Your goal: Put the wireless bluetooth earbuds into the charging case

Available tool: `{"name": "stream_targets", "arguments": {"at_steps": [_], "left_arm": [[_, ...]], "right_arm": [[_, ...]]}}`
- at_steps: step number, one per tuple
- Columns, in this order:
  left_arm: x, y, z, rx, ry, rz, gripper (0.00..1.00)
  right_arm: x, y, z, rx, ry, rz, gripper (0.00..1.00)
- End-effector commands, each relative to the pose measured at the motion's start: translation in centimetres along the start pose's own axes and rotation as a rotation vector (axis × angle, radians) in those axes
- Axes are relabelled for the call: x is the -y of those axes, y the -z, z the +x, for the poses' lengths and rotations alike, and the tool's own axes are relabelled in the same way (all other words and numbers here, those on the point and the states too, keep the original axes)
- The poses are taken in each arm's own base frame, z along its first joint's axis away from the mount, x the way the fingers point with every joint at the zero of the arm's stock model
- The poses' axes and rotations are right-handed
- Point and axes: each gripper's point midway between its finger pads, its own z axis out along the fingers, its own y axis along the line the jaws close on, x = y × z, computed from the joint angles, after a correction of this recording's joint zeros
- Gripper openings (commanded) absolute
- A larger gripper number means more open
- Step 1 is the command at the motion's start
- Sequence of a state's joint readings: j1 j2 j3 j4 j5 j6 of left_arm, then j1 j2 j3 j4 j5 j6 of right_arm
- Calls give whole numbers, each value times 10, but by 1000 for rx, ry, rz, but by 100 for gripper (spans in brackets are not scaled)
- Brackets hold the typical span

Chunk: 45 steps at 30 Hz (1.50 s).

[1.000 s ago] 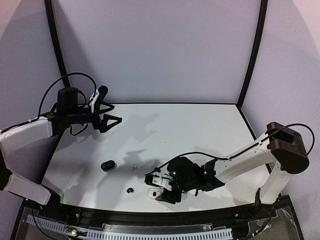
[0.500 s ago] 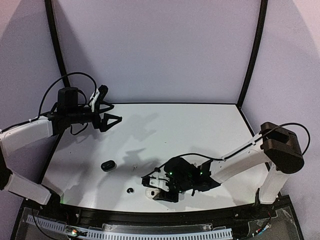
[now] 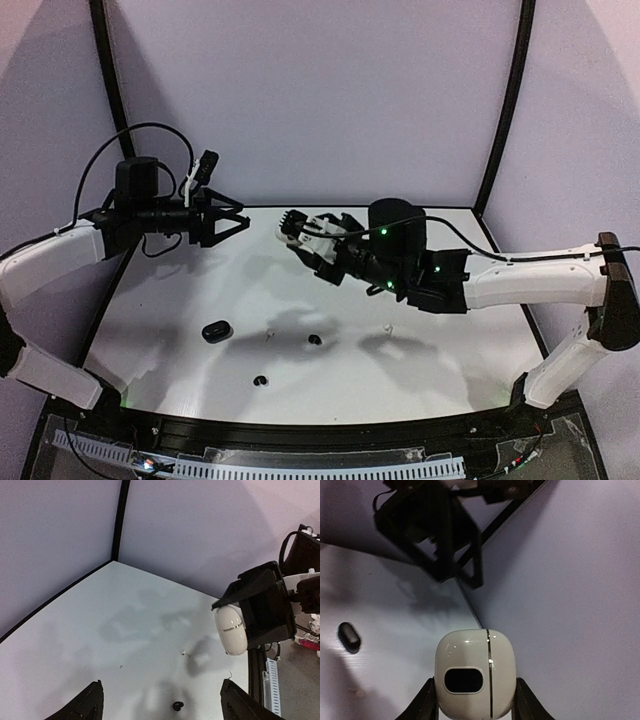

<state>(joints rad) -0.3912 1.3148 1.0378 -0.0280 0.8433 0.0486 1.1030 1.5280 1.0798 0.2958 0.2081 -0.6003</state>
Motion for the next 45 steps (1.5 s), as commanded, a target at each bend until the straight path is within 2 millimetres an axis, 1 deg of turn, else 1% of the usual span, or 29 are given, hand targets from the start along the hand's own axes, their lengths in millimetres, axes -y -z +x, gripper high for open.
{"name": "stream_targets", "arguments": {"at_steps": [1,2,3,4,5,6,7,9,10,11,12,13,17,20,22,24,25,28,32,35,38,39,41,43,45], "left_arm": [[35,-1,-32,48,2,157,84],[44,-2,-38,57,-28,187,86],[49,-2,-41,63,-41,205,87],[50,-2,-42,64,-45,212,87],[51,-3,-47,81,-55,214,88],[51,-3,-49,87,-53,215,88],[52,-3,-52,94,-47,222,87],[61,-1,-55,102,-63,267,83],[62,-2,-56,105,-71,264,81],[57,-3,-55,105,-87,227,78],[57,-6,-51,95,-112,213,74],[52,-10,-50,88,-117,183,72],[51,-15,-63,105,-89,190,67],[50,-18,-66,106,-101,186,62],[52,-19,-66,105,-118,196,50],[54,-20,-64,97,-138,201,45],[55,-21,-58,80,-146,202,43],[54,-22,-46,51,-132,199,42],[57,-22,-47,55,-102,217,44],[57,-22,-51,62,-86,221,41],[58,-22,-53,66,-78,231,34],[59,-21,-53,64,-63,237,28],[60,-21,-53,61,-47,243,12],[61,-21,-53,62,-46,246,3],[62,-20,-58,82,-66,248,1]], "right_arm": [[48,-5,-21,38,235,206,13],[57,-7,-33,74,236,223,13],[59,-10,-40,96,246,222,14],[60,-12,-44,107,257,221,14],[62,-14,-52,129,276,224,14],[63,-16,-56,136,281,227,15],[66,-17,-59,141,294,237,15],[70,-17,-64,152,312,256,15],[70,-16,-66,159,314,255,15],[69,-15,-70,173,315,242,15],[68,-14,-73,187,316,233,15],[64,-12,-77,204,324,216,15],[57,-11,-77,210,374,198,16],[57,-10,-79,218,392,197,16],[58,-10,-81,221,389,198,16],[60,-10,-82,222,388,205,16],[61,-9,-83,227,387,210,16],[62,-9,-86,238,386,217,16],[61,-11,-88,244,396,218,16],[61,-12,-88,245,406,216,15],[59,-13,-87,246,412,211,15],[60,-13,-88,247,412,214,15],[60,-12,-88,249,412,217,15],[59,-13,-88,250,411,214,16],[57,-14,-86,244,413,205,17]]}}
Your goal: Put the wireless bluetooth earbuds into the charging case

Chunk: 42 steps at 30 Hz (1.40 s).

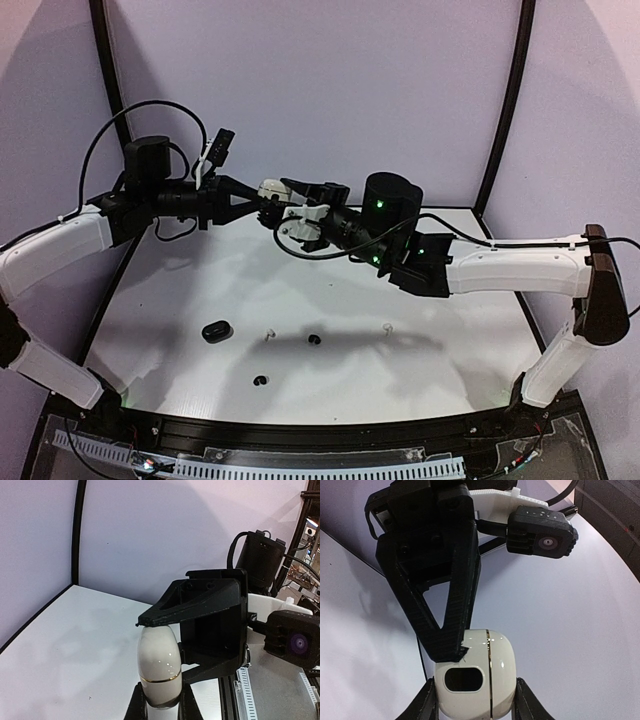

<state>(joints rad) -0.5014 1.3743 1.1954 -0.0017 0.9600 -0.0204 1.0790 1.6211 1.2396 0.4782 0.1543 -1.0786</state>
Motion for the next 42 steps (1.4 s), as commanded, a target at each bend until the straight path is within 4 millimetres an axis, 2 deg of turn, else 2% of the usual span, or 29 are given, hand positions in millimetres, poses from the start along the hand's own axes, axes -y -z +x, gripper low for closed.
{"name": "stream_targets", "arguments": {"at_steps": [1,2,5,7,8,11,12,16,20,25,28,31,38,42], "left_arm": [[7,0,-10,24,-27,24,1],[7,1,-11,28,-31,22,1],[10,2,-15,44,-56,26,1],[12,3,-14,53,-64,29,1],[13,4,-14,59,-73,25,1],[13,7,-16,72,-135,-2,1],[13,9,-15,68,-179,-9,1],[10,10,-6,30,-343,-46,1],[16,13,4,-7,-495,-20,1],[24,14,9,-20,-546,21,1],[26,14,7,-14,-548,25,1],[28,15,6,-11,-545,29,1],[34,16,4,0,-539,53,1],[38,16,2,11,-524,77,1]], "right_arm": [[17,-1,-15,53,-21,46,17],[17,-1,-16,56,-24,43,20],[17,1,-19,71,-48,37,38],[14,1,-19,73,-71,17,61],[15,1,-20,71,-90,12,77],[20,4,-23,73,-192,-33,97],[19,7,-27,92,-247,-81,98],[12,30,-47,185,-514,-362,99],[14,40,-50,182,-686,-492,98],[14,31,-39,123,-729,-471,93],[10,24,-41,139,-720,-485,90],[10,20,-47,167,-712,-505,82],[8,11,-34,153,-743,-497,51],[6,12,-25,143,-745,-490,42]]}}
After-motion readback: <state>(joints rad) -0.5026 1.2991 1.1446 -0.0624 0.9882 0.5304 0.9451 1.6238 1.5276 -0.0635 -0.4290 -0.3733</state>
